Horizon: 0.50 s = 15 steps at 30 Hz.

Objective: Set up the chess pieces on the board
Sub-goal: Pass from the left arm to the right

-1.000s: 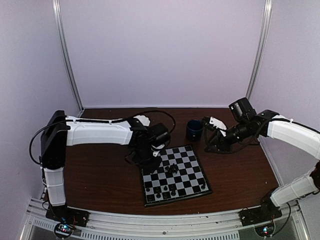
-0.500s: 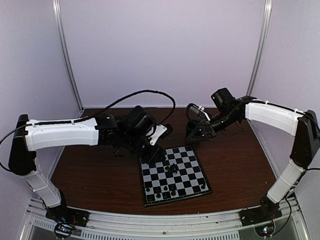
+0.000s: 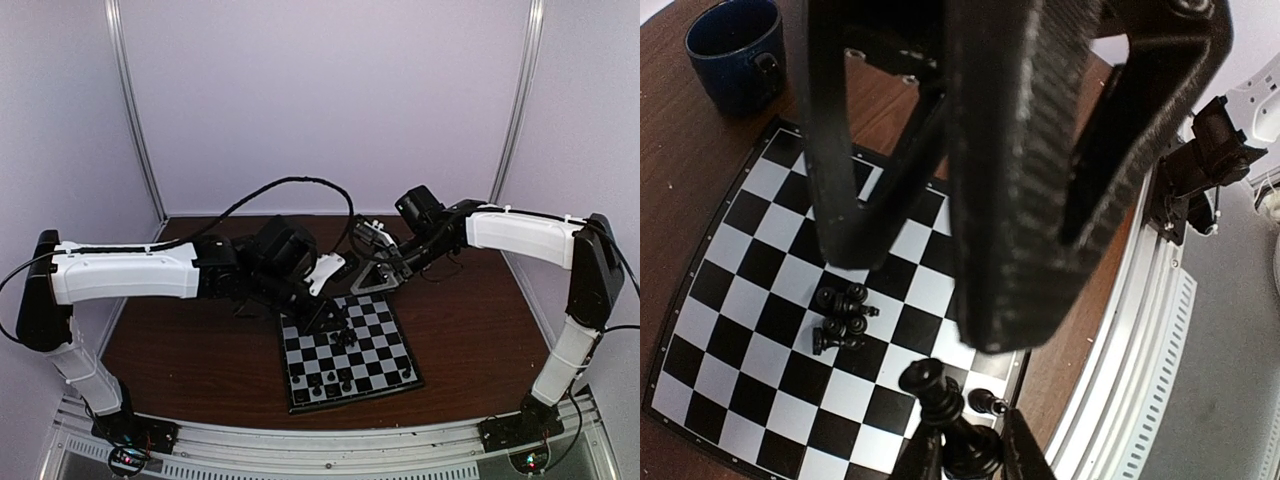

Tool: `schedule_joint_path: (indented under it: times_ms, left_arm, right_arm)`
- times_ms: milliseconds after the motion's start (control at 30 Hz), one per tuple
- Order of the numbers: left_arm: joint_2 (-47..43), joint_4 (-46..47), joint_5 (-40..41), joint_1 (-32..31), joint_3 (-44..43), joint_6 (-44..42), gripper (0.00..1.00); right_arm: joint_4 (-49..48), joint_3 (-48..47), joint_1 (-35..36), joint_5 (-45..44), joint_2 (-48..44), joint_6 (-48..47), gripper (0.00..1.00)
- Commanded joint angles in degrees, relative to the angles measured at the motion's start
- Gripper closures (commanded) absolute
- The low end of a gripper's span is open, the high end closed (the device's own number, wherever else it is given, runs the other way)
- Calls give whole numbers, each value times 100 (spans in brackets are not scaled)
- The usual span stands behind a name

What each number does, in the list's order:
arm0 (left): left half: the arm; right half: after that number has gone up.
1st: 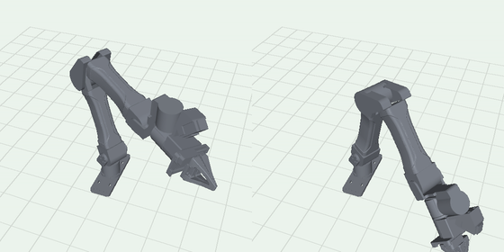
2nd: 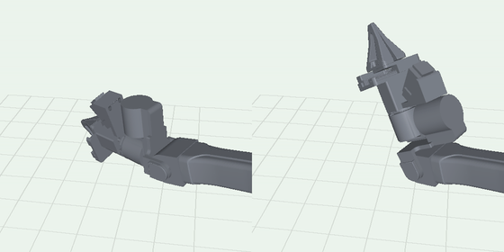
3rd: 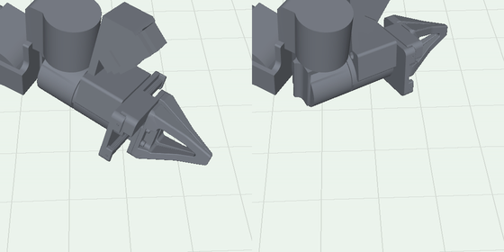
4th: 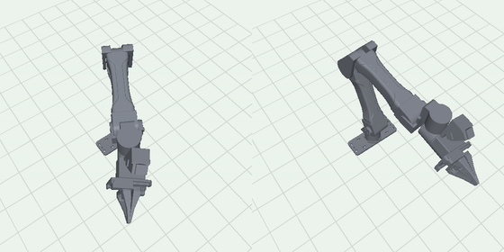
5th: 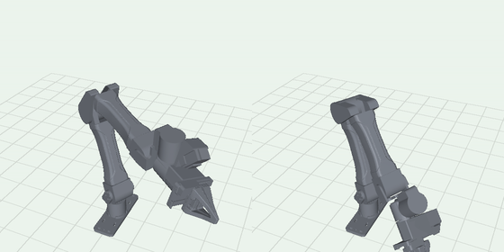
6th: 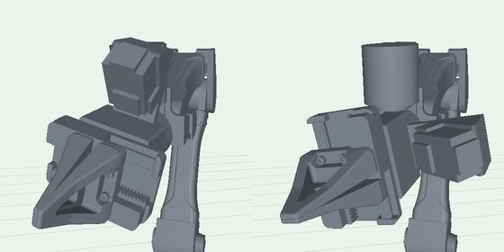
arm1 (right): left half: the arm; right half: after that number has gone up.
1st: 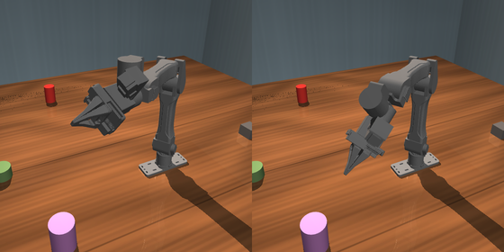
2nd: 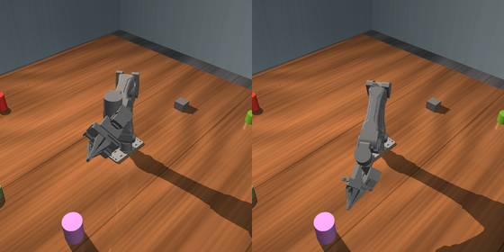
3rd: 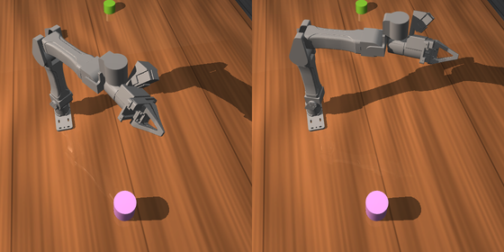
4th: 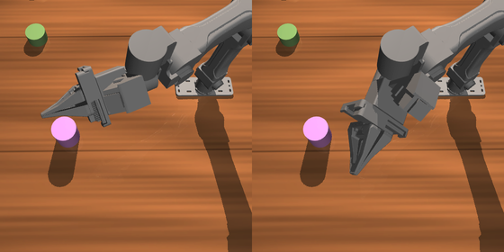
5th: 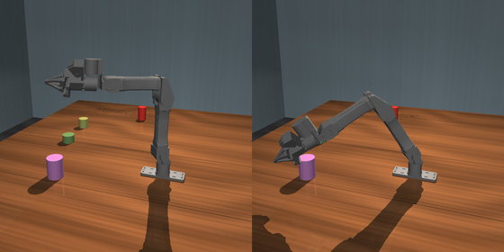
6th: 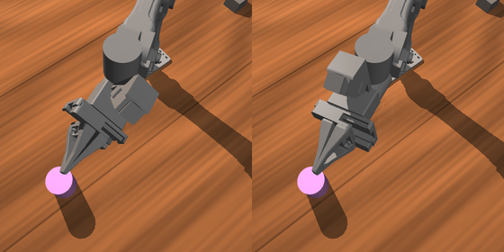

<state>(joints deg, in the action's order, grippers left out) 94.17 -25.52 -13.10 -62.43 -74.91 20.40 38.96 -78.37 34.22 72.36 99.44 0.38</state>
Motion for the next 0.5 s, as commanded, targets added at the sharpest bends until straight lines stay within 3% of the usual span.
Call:
schedule_joint_path:
  times_ms: [0, 467]
  left_arm:
    - [-233, 404, -164, -28, 117, -133, 88]
    - [-400, 579, -95, -67, 179, -159, 88]
  right_arm:
    - [-467, 50, 45, 251, -49, 437, 47]
    - [-512, 111, 318, 208, 110, 483, 50]
